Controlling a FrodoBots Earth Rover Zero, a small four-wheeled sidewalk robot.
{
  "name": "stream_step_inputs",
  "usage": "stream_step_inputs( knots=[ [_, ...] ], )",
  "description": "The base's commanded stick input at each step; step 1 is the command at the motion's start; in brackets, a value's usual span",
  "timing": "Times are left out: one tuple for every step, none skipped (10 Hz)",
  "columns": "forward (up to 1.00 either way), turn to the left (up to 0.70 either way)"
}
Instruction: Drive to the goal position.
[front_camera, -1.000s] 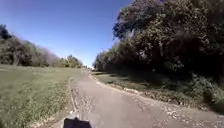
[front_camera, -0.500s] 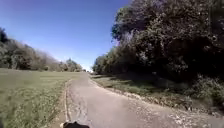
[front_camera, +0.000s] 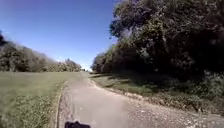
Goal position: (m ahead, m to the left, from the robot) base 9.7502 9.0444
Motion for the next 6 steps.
stream_step_inputs(
  knots=[
    [0.50, 0.00],
    [0.50, 0.00],
    [0.50, 0.00],
    [0.50, 0.00],
    [0.50, 0.00],
    [0.50, 0.00]
  ],
)
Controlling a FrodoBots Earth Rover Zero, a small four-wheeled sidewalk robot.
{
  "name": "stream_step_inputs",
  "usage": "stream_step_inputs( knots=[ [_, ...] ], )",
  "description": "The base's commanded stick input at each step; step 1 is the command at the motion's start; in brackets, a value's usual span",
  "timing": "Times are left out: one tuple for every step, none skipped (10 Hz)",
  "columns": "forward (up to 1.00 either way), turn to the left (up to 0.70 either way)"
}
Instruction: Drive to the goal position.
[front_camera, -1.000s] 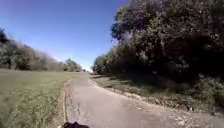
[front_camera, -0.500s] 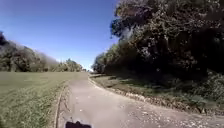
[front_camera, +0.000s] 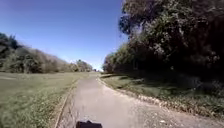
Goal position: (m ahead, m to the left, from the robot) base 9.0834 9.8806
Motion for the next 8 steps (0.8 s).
stream_step_inputs(
  knots=[
    [0.50, 0.25],
    [0.50, 0.07],
    [0.50, 0.00],
    [0.50, 0.00],
    [0.50, 0.00],
    [0.50, 0.00],
    [0.50, 0.00],
    [0.50, 0.00]
  ],
)
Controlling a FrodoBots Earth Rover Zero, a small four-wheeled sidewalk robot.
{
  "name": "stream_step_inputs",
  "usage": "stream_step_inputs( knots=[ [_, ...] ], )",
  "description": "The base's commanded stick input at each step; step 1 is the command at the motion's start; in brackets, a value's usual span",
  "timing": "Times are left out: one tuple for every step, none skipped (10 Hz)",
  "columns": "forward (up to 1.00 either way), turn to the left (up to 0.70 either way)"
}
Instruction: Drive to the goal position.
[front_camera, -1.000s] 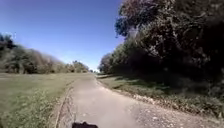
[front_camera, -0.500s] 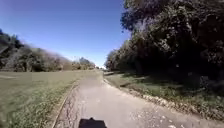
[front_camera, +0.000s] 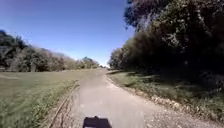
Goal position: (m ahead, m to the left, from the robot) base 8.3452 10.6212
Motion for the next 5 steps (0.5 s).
stream_step_inputs(
  knots=[
    [0.50, 0.00],
    [0.50, 0.00],
    [0.50, 0.00],
    [0.50, 0.00],
    [0.50, 0.00]
  ],
)
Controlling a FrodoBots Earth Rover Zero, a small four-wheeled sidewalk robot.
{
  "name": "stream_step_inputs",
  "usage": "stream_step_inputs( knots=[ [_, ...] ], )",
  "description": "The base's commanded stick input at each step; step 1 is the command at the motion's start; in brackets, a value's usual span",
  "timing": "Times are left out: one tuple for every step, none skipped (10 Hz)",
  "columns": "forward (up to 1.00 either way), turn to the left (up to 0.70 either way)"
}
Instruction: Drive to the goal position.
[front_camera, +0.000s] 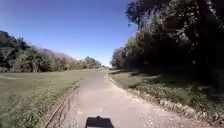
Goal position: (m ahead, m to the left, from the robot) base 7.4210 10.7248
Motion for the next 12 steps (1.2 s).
stream_step_inputs(
  knots=[
    [0.50, 0.00],
    [0.50, 0.00],
    [0.50, 0.00],
    [0.50, 0.00],
    [0.50, 0.27],
    [0.50, 0.27],
    [0.50, 0.27],
    [0.50, 0.27],
    [0.50, 0.00],
    [0.50, 0.00],
    [0.50, 0.00],
    [0.50, 0.00]
  ],
)
